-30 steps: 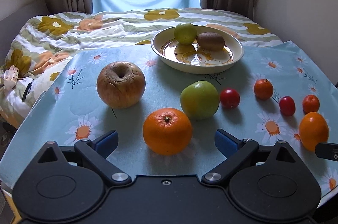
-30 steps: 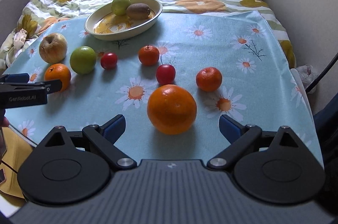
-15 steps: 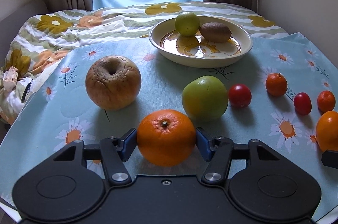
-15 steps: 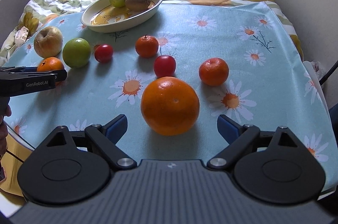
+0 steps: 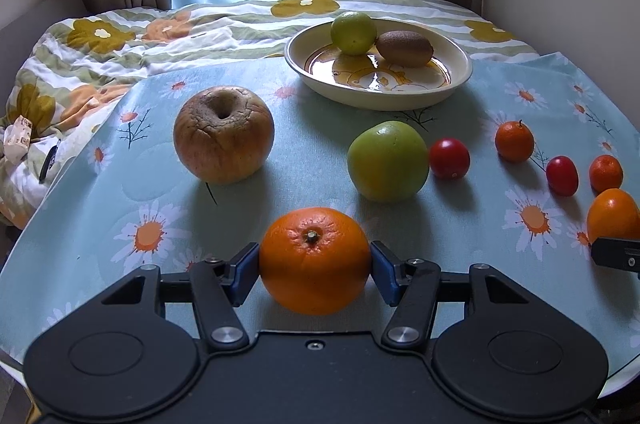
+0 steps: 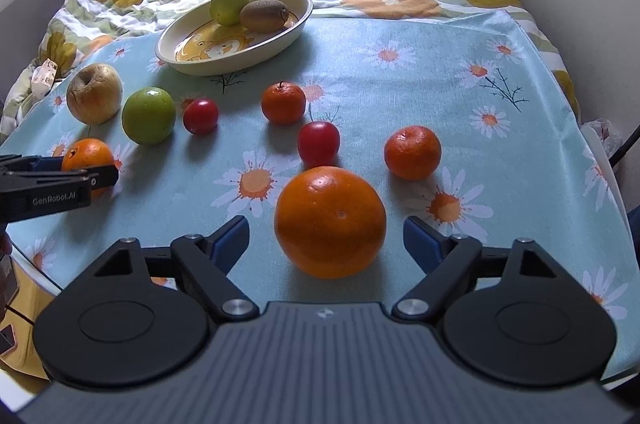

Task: Organize fruits
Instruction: 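Grasp an orange with the left tool while the right tool grasps the large orange, then carry the orange into the white bowl and release it while the right tool carries the large orange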

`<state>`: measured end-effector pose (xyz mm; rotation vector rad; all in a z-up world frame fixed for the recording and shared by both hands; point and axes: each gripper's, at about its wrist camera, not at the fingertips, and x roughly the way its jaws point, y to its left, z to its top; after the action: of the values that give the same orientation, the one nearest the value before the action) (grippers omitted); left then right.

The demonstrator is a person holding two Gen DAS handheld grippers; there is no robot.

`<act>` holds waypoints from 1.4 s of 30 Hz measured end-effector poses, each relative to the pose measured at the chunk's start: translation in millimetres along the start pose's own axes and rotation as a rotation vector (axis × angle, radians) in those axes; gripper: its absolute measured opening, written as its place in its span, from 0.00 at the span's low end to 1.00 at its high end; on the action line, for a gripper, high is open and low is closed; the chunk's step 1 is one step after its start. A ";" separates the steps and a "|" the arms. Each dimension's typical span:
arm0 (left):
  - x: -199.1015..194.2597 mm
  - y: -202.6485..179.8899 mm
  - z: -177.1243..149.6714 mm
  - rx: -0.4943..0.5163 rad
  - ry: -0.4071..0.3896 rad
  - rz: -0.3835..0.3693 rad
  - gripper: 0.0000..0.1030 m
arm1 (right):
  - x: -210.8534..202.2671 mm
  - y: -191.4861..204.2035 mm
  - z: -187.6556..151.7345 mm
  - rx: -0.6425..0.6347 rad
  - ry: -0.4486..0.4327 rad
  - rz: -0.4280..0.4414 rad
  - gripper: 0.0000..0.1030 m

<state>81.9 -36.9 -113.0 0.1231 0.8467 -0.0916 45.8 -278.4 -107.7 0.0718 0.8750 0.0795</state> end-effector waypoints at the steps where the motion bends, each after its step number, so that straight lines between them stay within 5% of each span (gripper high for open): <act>1: -1.0 0.5 -0.9 -0.003 0.001 0.001 0.61 | 0.8 0.2 0.0 0.003 -0.003 -0.003 0.95; 13: -15.6 8.0 -5.8 -0.031 -0.003 -0.014 0.61 | 9.3 -1.5 0.7 0.022 0.003 -0.021 0.75; 26: -54.4 9.2 -1.3 -0.079 -0.051 -0.017 0.61 | -6.9 -0.2 12.9 0.025 -0.010 0.000 0.73; 42: -124.6 7.5 55.9 -0.106 -0.197 0.003 0.61 | -77.0 8.3 79.7 -0.047 -0.105 0.070 0.73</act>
<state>42.1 -33.6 17.8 0.0153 0.6529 -0.0552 57.5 -280.1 2.8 0.0625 0.7652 0.1601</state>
